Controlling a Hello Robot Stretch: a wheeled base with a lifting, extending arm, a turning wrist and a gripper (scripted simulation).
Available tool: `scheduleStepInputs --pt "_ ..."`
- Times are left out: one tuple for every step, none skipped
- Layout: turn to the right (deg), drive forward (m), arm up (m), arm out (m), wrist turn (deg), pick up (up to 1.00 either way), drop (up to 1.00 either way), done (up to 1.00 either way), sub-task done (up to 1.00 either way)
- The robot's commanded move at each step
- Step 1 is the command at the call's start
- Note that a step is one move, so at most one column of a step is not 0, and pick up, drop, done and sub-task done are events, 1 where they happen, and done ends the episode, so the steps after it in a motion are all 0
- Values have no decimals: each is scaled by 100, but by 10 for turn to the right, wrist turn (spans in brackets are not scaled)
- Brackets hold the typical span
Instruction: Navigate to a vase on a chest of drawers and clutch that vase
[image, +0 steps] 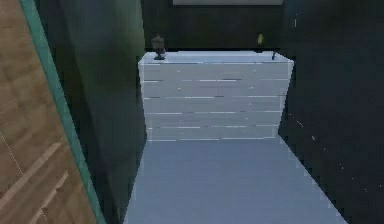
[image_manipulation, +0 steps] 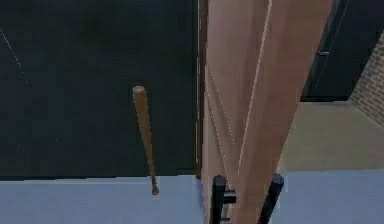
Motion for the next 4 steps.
scheduleStepInputs --pt "60 0 0 0 0 0 0 0 0" --pt "0 100 0 0 0 0 0 0 0" --pt "0 25 0 0 0 0 0 0 0" --pt "-60 0 0 0 0 0 0 0 0"
